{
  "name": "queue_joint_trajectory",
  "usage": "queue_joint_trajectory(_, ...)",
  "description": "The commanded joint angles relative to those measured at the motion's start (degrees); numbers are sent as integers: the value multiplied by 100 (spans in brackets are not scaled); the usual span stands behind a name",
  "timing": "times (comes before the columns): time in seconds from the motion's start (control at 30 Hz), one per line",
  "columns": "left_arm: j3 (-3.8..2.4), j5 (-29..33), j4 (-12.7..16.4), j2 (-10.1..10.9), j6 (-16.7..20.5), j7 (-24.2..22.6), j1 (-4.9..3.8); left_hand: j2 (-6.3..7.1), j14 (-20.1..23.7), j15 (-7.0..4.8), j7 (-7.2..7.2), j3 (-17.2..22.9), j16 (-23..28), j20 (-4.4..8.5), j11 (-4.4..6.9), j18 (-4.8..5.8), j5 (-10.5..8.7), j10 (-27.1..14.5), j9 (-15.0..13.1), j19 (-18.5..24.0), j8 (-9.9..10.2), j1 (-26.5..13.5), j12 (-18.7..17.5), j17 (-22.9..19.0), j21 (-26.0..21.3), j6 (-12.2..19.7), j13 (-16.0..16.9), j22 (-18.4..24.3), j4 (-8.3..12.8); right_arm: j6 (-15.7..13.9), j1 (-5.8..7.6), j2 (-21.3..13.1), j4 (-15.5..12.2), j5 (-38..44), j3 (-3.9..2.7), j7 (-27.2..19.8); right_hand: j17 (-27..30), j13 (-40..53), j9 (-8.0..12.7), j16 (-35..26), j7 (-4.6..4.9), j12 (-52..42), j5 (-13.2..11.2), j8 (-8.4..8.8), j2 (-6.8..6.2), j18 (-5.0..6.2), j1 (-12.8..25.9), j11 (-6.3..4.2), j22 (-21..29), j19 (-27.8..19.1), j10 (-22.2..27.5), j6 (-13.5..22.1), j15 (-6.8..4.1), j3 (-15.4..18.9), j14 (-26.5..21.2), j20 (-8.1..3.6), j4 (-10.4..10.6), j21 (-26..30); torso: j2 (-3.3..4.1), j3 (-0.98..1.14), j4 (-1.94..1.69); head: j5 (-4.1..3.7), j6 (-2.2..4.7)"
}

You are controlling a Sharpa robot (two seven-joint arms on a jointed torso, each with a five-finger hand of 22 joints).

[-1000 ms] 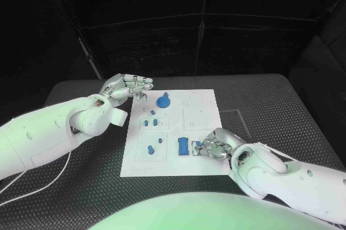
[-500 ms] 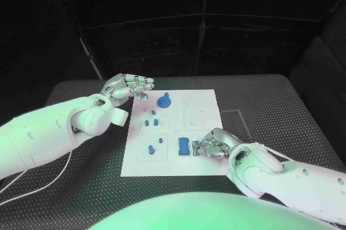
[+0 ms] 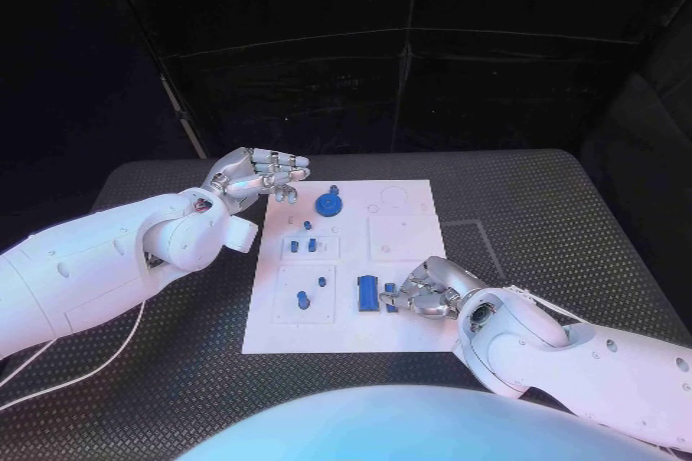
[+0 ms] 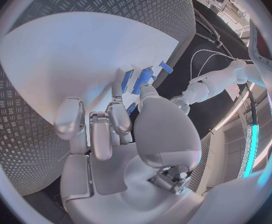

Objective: Assemble the parts on the task board

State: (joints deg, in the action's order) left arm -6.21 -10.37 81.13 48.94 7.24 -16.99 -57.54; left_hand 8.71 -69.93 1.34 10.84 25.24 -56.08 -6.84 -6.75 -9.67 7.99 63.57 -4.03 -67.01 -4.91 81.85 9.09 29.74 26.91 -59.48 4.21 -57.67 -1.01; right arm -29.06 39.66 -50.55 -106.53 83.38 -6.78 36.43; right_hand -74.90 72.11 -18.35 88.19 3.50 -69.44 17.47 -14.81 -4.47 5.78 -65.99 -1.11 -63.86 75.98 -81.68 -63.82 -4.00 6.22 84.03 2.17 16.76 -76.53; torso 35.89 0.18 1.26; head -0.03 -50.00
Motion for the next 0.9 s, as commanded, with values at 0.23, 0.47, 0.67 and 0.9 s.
queue_joint_trajectory(0.23,-5,21,18,5,-59,1,-9,-28,26,4,-2,-15,29,-4,11,-72,39,-35,-3,39,2,-44,20,-4,-26,22,-7,-7,32,14,9,-44,-25,78,-1,-62,-1110,5,-37,13,-1,0,-116,21,115,-43,-22,34,15,4,4,6,-32,88,517,0,-20,10,1,-1,3,-1,0)
queue_joint_trajectory(0.47,-5,21,2,8,-51,-8,-9,-28,26,4,-2,-15,29,-4,11,-72,39,-35,-3,39,2,-44,20,-4,-26,22,-7,-7,32,-319,14,-255,-56,-107,-9,-516,-1044,-43,-33,-17,45,69,-2,97,121,-29,-158,67,97,-47,45,139,-10,162,504,13,-19,60,-11,5,8,-1,0)
queue_joint_trajectory(0.67,-5,22,-69,-17,-28,-39,-9,-28,26,4,-2,-15,29,-4,11,-72,39,-35,-3,39,2,-44,20,-4,-26,22,-7,-7,32,-618,143,-453,146,-1570,-177,-2040,-281,-712,36,-404,210,910,267,335,294,134,-725,206,974,-572,512,535,105,108,322,108,-112,599,-67,-10,29,-44,0)
queue_joint_trajectory(0.9,-5,232,-301,-157,81,-142,-10,-27,165,24,-19,-59,127,-27,16,-67,32,-58,-9,131,-24,-161,80,-97,-90,33,-1,14,-14,-409,694,-405,820,-3921,-234,-4067,3707,-2757,89,-3538,433,3455,129,534,463,451,-1580,429,3273,-2037,2143,868,309,60,-1107,305,-253,2588,-186,-54,39,-127,0)
